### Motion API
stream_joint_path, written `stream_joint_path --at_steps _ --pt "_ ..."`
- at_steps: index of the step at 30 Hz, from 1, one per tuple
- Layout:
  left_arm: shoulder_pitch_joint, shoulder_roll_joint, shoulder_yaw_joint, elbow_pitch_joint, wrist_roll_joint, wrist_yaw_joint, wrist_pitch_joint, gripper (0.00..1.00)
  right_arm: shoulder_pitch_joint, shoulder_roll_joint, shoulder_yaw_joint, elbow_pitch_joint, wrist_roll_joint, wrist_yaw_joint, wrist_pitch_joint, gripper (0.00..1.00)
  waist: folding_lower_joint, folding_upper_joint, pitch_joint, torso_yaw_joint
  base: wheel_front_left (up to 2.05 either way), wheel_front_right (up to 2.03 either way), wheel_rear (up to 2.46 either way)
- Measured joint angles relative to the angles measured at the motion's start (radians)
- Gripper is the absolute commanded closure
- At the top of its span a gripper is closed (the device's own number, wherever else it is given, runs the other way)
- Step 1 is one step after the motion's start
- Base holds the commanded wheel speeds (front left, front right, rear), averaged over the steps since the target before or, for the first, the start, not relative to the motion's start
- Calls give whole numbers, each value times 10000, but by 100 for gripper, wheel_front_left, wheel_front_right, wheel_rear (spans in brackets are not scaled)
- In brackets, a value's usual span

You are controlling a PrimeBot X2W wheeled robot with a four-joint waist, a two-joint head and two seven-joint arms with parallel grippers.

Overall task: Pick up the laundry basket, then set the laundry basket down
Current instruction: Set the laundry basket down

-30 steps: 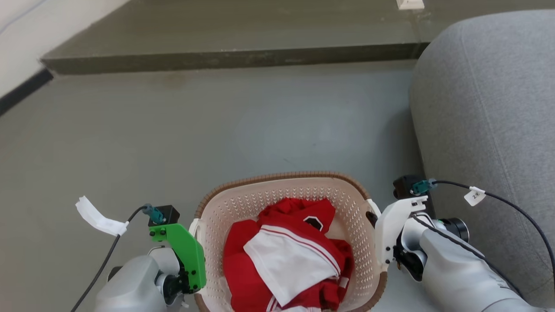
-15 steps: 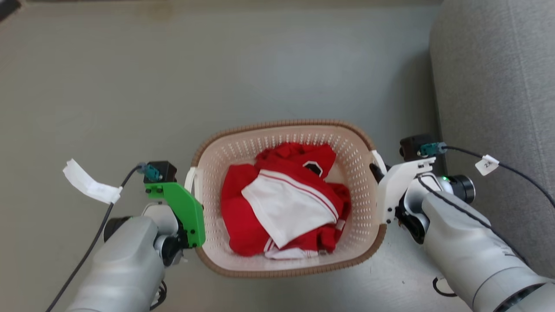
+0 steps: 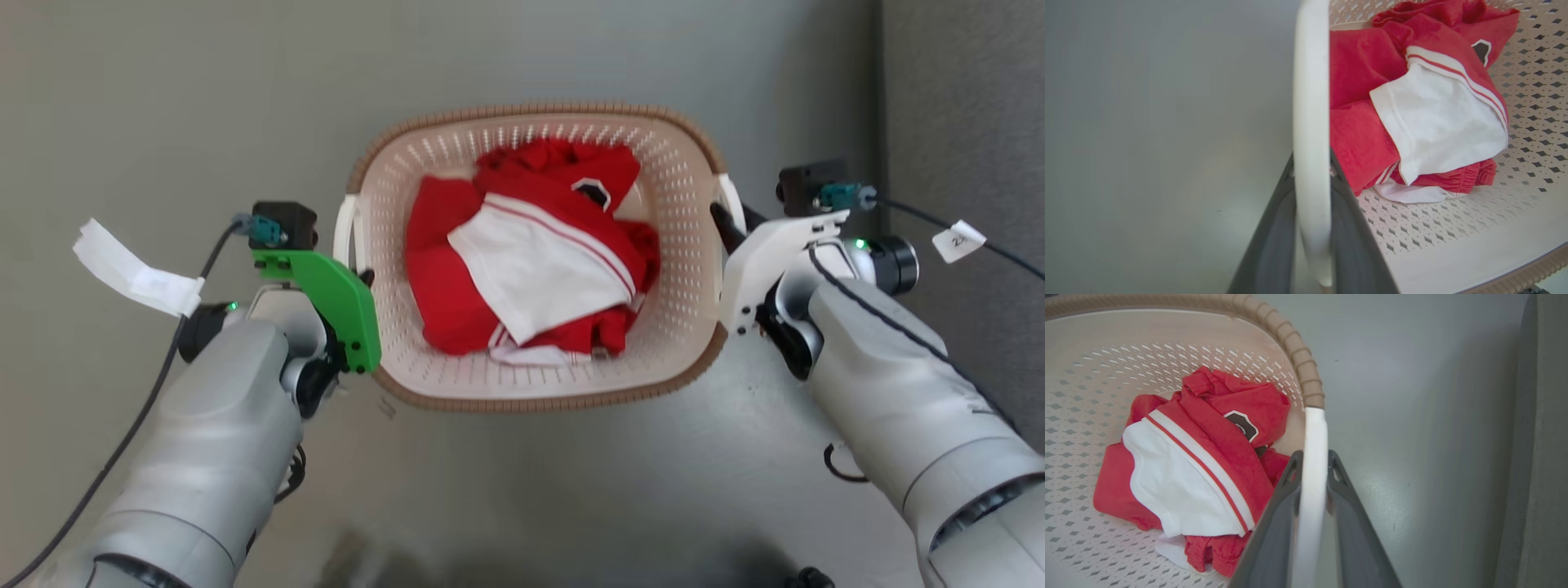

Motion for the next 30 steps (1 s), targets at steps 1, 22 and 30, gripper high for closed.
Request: stream_joint_path --at_steps 1,22,30 --pt "-77 0 10 6 0 25 -88 100 -86 -13 0 -2 0 0 -35 100 0 0 138 21 0 0 0" --pt "-595 -203 -82 612 293 46 -905 100 -626 35 -127 384 -33 -12 -314 100 -1 0 1910 208 0 0 0" --pt "-686 -303 -107 832 328 35 -949 100 -631 59 -180 508 29 10 -316 100 -1 0 2076 180 0 0 0"
